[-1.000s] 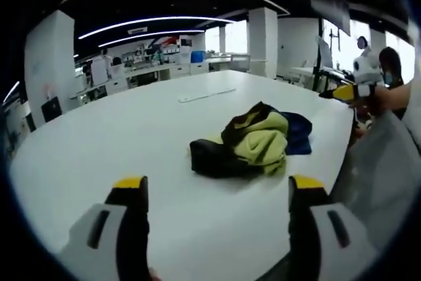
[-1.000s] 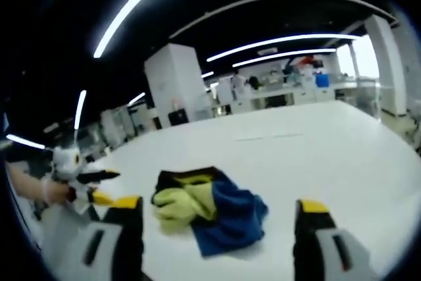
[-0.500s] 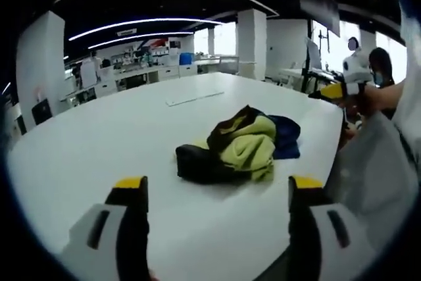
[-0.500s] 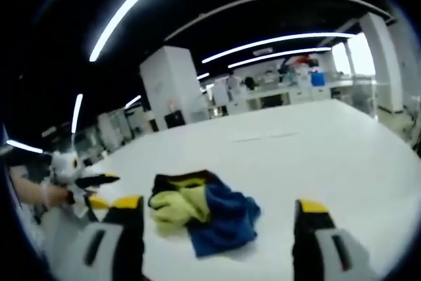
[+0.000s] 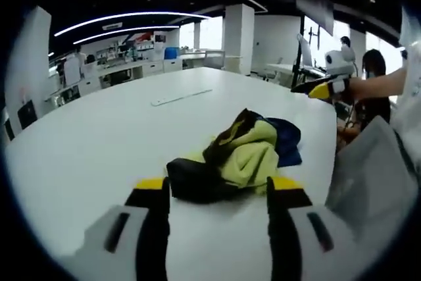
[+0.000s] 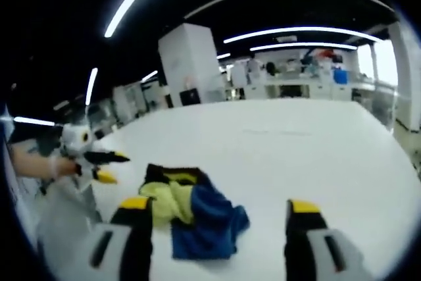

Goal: Fold the garment on the visible template until the final outline fits inside the template.

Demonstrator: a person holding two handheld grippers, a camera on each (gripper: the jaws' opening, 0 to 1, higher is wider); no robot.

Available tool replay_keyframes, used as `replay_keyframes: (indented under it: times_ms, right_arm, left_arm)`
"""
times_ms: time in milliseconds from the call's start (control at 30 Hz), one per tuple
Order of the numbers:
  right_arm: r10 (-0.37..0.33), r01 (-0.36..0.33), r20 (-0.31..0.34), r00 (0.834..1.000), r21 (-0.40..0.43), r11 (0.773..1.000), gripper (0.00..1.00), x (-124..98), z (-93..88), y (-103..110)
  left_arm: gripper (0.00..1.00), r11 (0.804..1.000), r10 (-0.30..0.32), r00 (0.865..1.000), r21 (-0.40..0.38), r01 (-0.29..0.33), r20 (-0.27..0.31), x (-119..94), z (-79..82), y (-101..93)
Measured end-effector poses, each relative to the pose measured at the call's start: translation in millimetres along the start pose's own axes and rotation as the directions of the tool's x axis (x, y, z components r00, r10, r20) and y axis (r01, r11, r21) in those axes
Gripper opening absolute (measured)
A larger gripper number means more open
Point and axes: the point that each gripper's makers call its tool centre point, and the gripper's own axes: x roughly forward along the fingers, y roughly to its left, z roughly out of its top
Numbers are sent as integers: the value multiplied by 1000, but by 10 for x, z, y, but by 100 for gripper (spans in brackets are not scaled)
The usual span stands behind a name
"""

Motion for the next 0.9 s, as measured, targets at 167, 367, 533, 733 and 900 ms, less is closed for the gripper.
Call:
replay_keyframes:
  times_ms: [167,367,533,733,900]
  right_arm:
    - [24,-25,-41,999,-33,999,67,129,46,-65]
    - [55,-61,-97,994,-59,996,55,275,-14,-73]
    - [92,-100,-137,986,-60,993,49,423,-77,-34]
    - [110,-123,-184,977,-65,990,39,581,-170,-4]
    - [141,-164,-226,964,-85,983,28,740,-236,54]
  left_arm:
    - [39,1000,-18,1000,11,19,-25,104,-34,3]
    - [33,999,-18,999,-43,17,-31,203,-73,-36]
    - [25,997,-29,998,-67,26,-55,349,-165,-39]
    - [22,995,-11,998,-105,6,-54,475,-176,9]
    - [15,994,-21,998,-110,15,-59,538,-160,-29]
